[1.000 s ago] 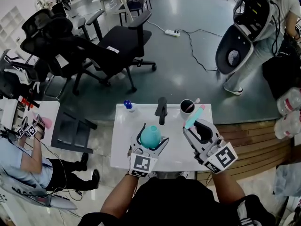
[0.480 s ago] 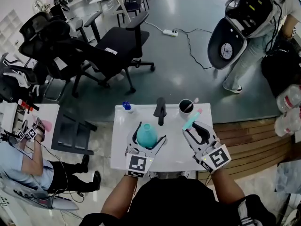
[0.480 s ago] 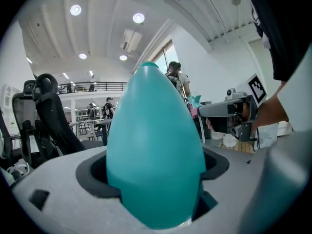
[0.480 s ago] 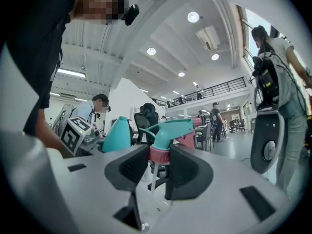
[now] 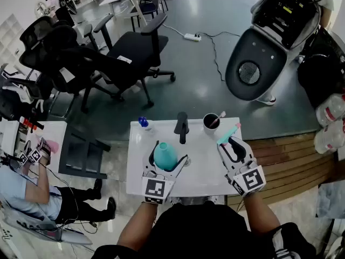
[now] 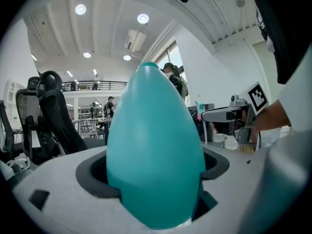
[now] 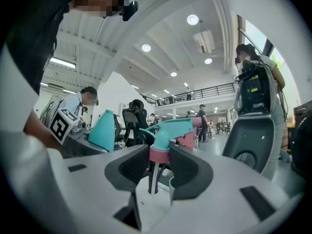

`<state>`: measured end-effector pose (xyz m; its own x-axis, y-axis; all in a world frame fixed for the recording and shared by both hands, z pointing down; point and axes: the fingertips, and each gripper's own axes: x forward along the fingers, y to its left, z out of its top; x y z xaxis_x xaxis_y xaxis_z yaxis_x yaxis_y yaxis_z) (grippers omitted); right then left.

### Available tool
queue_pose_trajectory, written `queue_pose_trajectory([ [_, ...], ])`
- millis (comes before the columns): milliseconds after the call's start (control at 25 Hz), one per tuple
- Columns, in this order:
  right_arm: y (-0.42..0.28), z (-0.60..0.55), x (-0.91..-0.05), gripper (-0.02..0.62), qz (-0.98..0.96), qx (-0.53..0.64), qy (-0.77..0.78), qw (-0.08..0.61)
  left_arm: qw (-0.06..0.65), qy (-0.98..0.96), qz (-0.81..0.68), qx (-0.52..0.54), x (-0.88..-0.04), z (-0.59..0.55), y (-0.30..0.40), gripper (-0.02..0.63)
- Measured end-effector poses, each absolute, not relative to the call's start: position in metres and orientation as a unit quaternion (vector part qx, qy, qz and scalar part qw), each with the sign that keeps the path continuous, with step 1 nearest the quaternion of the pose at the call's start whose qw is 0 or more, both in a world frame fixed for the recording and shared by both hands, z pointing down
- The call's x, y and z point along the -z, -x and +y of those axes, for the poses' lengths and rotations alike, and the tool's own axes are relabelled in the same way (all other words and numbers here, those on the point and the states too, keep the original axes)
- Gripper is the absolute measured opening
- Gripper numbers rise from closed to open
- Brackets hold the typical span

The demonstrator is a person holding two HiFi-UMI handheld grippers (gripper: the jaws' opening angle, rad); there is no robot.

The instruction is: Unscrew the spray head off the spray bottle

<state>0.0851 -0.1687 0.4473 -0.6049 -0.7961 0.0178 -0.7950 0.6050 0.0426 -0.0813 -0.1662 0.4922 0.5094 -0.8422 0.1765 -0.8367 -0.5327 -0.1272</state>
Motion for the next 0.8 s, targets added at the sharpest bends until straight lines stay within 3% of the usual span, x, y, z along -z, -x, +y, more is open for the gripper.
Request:
queue_pose_trajectory([
  [800, -0.0841, -0.1652, -0.4459, 0.138, -0.888, 0.032, -0.458, 0.026, 0.007, 0.872, 0.475, 0.113, -0.4999, -0.1602, 0.0738, 0.462],
])
